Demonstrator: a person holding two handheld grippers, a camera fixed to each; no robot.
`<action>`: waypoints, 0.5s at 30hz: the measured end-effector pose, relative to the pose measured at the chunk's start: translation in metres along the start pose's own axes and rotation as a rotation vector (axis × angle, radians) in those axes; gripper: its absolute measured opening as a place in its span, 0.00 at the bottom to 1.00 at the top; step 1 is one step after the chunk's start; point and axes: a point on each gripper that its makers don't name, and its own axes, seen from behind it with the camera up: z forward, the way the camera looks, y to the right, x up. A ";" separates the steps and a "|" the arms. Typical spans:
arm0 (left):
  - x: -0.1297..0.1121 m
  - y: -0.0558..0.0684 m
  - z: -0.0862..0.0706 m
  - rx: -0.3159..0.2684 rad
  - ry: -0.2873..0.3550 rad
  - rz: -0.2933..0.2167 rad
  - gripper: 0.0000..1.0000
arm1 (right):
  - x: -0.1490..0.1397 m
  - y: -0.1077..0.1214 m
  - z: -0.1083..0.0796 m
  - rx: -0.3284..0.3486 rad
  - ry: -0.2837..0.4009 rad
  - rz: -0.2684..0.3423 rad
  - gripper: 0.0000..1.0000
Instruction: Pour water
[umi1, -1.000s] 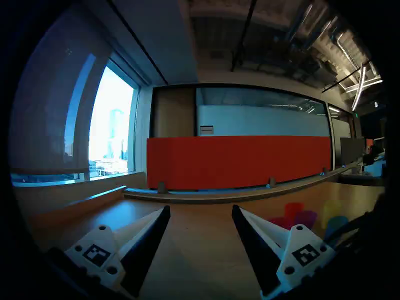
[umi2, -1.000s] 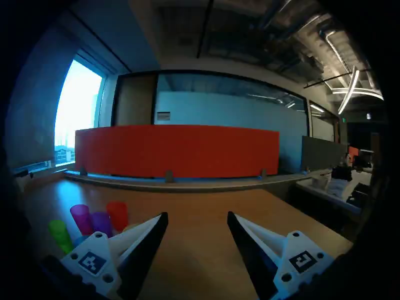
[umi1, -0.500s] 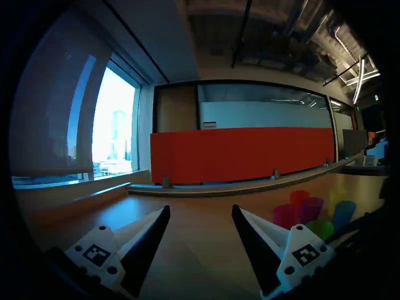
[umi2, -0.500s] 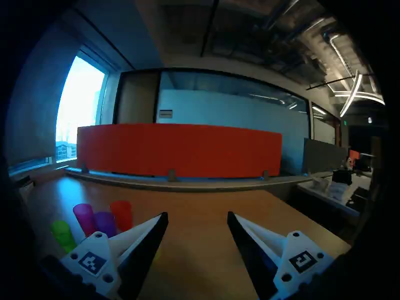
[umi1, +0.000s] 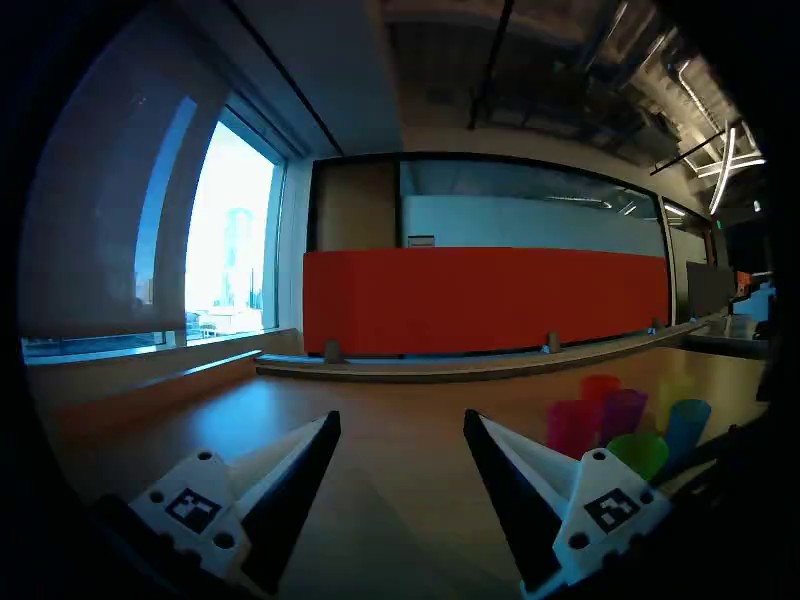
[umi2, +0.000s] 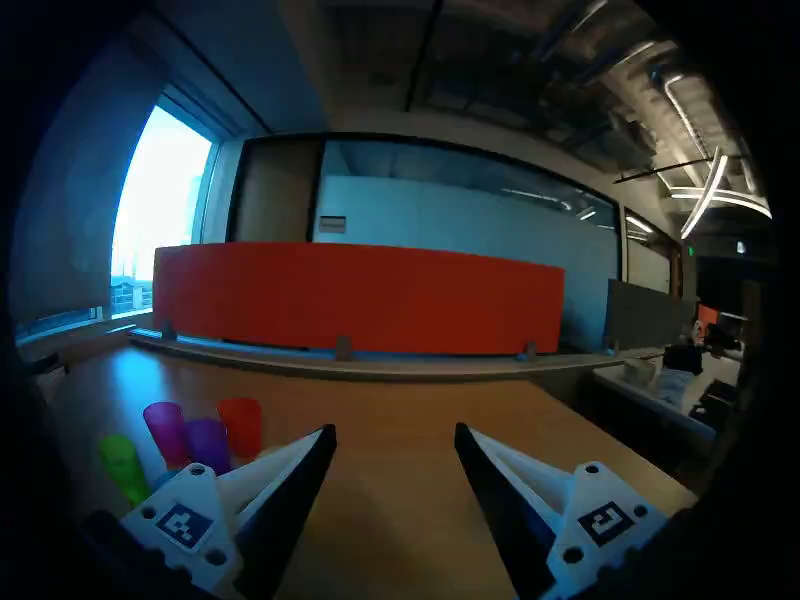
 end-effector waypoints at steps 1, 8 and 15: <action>-0.002 -0.001 0.001 0.001 -0.006 -0.002 0.91 | 0.001 0.000 0.000 0.001 -0.001 -0.001 0.92; -0.008 -0.002 0.003 -0.001 -0.034 -0.006 0.92 | 0.006 0.002 0.001 -0.004 0.006 -0.009 0.92; -0.009 0.000 0.004 -0.011 -0.038 -0.006 0.91 | 0.006 0.002 -0.001 -0.003 0.009 -0.010 0.91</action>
